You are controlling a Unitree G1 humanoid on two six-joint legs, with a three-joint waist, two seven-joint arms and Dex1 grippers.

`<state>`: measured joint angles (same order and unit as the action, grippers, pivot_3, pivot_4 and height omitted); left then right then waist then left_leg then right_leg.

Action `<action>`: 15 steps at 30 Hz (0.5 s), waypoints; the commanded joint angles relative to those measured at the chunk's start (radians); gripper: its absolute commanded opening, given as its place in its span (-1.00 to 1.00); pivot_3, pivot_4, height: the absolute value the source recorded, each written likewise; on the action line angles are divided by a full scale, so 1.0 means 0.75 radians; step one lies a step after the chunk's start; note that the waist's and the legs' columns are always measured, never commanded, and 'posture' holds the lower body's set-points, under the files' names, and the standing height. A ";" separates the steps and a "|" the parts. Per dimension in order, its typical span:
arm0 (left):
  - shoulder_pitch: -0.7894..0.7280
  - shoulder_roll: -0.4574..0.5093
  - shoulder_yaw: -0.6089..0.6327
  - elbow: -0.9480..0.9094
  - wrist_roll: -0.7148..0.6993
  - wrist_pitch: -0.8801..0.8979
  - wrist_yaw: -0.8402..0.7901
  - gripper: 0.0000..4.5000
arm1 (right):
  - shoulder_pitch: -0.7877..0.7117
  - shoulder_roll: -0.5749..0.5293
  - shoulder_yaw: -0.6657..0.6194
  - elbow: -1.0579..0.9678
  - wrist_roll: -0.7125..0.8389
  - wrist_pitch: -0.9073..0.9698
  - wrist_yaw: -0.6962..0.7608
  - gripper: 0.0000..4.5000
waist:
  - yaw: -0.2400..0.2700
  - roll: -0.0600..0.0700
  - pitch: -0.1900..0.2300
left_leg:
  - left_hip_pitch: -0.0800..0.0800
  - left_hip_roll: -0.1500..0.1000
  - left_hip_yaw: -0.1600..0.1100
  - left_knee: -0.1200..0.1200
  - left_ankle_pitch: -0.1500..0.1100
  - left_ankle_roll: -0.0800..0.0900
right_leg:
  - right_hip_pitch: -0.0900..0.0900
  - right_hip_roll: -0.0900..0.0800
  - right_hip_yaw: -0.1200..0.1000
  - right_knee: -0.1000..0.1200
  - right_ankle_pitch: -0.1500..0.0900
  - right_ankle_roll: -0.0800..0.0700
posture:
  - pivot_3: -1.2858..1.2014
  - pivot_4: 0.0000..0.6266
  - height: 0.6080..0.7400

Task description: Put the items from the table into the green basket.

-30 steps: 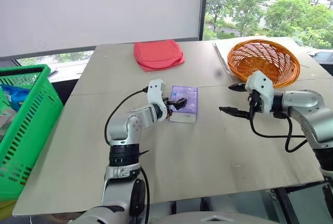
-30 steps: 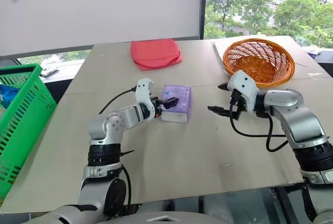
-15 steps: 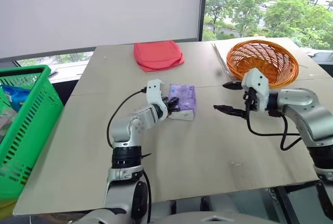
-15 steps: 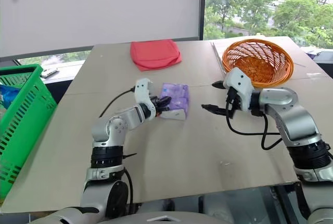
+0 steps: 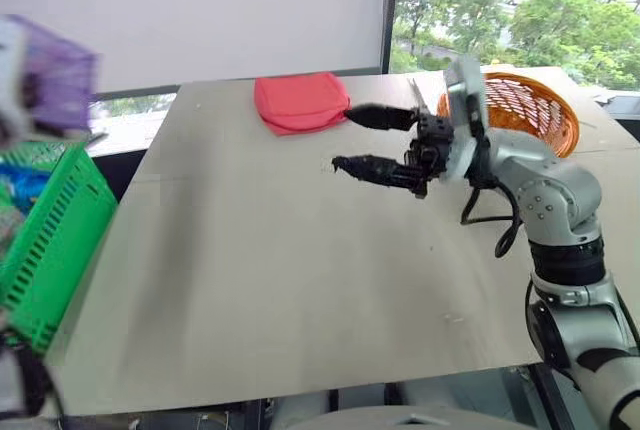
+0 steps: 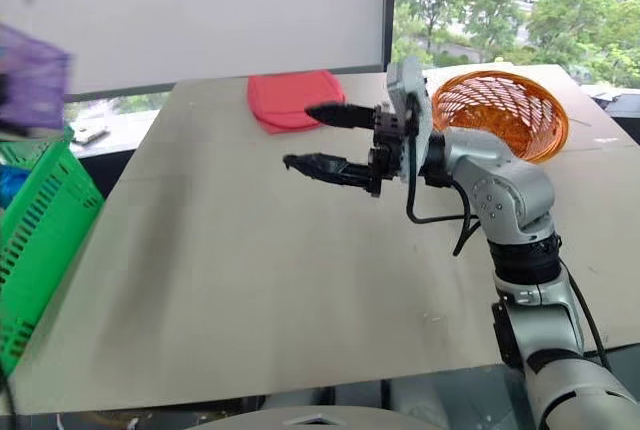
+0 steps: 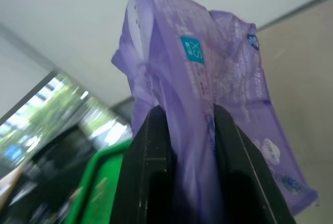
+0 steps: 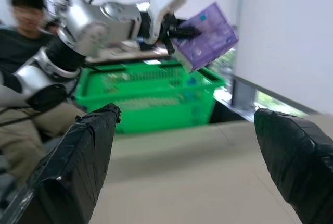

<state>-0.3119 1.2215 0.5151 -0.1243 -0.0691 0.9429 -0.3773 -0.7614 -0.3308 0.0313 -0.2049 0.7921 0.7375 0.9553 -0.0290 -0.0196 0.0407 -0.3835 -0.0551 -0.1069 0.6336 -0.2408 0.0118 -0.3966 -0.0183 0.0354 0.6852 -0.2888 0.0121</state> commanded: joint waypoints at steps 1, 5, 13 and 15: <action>0.181 0.029 0.248 0.035 0.127 -0.122 -0.070 -0.86 | -0.071 0.030 -0.033 0.018 0.065 0.000 0.009 1.00 | 0.026 0.003 0.002 | 0.001 0.000 0.000 -0.001 0.000 0.000 | 0.000 0.000 0.000 -0.001 0.000 0.000 | 0.14 -1.00 1.00; 0.302 -0.152 0.359 0.108 0.091 -0.258 -0.061 -0.86 | -0.086 0.030 0.007 0.052 0.024 -0.038 0.048 1.00 | 0.099 0.004 0.002 | 0.002 0.001 0.000 -0.001 -0.002 0.004 | 0.002 -0.001 -0.002 0.001 0.001 -0.002 | 0.15 -1.00 1.00; 0.319 -0.350 0.336 0.150 0.083 -0.476 0.013 0.29 | -0.069 0.000 0.020 0.053 -0.020 -0.062 0.061 1.00 | 0.155 -0.010 -0.007 | 0.002 0.004 -0.001 0.000 0.000 0.001 | 0.002 0.000 -0.005 0.003 0.003 -0.006 | 0.14 -1.00 1.00; 0.281 -0.393 0.357 0.121 0.045 -0.505 0.030 0.65 | -0.059 -0.018 0.020 0.045 -0.031 -0.061 0.062 1.00 | 0.156 -0.012 -0.008 | 0.002 0.004 0.001 0.000 0.000 0.001 | 0.002 -0.001 -0.004 0.002 0.004 -0.006 | 0.14 -1.00 1.00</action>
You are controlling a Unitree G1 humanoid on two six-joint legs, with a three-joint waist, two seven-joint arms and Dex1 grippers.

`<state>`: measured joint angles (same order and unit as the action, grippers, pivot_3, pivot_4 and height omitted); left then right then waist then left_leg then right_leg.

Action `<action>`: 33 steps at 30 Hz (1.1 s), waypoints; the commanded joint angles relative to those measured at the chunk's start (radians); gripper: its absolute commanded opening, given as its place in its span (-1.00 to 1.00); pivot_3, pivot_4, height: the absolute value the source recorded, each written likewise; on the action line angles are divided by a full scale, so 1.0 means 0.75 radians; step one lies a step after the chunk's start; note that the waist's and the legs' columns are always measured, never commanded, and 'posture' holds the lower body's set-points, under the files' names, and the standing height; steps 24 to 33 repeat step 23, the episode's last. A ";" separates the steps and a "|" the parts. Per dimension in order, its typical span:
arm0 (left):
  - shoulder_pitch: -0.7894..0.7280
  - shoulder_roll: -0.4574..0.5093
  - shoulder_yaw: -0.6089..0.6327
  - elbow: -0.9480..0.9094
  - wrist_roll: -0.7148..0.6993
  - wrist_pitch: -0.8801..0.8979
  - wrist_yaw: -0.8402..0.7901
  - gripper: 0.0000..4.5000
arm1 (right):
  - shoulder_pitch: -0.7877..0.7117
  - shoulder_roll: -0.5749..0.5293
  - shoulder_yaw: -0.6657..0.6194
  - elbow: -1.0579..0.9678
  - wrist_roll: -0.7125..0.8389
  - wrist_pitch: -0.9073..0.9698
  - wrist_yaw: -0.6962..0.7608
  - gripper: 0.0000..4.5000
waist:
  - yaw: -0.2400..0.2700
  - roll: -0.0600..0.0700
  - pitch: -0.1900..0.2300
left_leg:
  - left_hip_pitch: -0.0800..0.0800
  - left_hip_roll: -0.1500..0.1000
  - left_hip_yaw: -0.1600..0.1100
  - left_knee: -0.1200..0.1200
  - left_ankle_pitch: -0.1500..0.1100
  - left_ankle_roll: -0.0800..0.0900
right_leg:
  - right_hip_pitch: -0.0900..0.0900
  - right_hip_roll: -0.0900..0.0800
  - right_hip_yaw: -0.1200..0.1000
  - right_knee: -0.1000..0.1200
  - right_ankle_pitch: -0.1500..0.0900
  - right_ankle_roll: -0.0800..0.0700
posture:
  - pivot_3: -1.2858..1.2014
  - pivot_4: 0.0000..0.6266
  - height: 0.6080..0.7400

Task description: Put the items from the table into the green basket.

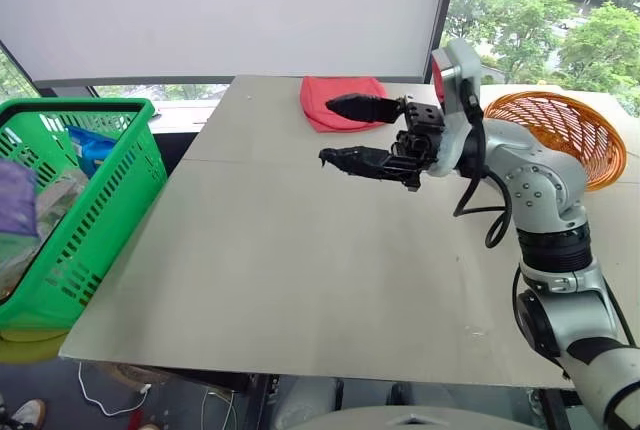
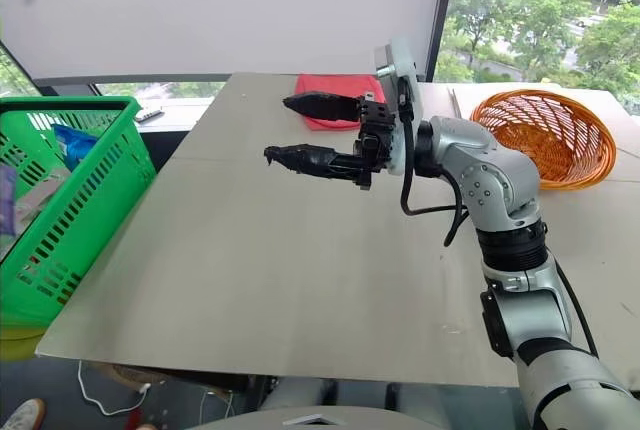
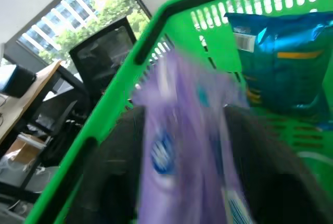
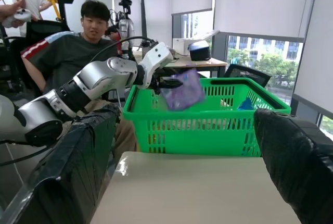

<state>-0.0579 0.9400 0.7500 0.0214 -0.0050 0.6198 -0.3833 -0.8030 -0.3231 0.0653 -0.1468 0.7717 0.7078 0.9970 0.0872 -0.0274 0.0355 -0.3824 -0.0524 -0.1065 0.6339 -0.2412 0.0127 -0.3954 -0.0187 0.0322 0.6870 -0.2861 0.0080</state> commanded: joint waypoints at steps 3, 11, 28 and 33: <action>-0.139 -0.137 0.073 -0.191 -0.190 -0.128 0.016 0.65 | 0.041 -0.069 -0.020 -0.035 -0.057 -0.047 -0.008 1.00 | 0.008 -0.005 -0.003 | 0.000 0.000 0.000 0.000 0.000 0.000 | 0.000 0.000 0.000 0.000 0.000 0.000 | 0.13 -1.00 1.00; 0.333 -0.667 -0.283 -0.849 -0.416 -0.111 -0.052 0.65 | 0.467 -0.291 -0.037 0.150 -0.464 -0.472 -0.045 1.00 | -0.022 -0.002 -0.010 | -0.001 0.001 0.013 0.000 -0.003 0.005 | 0.001 -0.001 0.009 -0.006 0.001 0.001 | 0.09 -1.00 1.00; 0.670 -0.832 -0.847 -0.906 -0.286 -0.277 -0.056 0.65 | 0.871 -0.365 -0.174 0.270 -0.540 -0.729 -0.083 1.00 | -0.076 0.026 0.001 | 0.027 0.017 0.030 0.002 -0.006 0.010 | 0.029 0.011 0.017 -0.011 -0.005 0.003 | 0.02 -1.00 1.00; 0.670 -0.832 -0.847 -0.906 -0.286 -0.277 -0.056 0.65 | 0.871 -0.365 -0.174 0.270 -0.540 -0.729 -0.083 1.00 | -0.076 0.026 0.001 | 0.027 0.017 0.030 0.002 -0.006 0.010 | 0.029 0.011 0.017 -0.011 -0.005 0.003 | 0.02 -1.00 1.00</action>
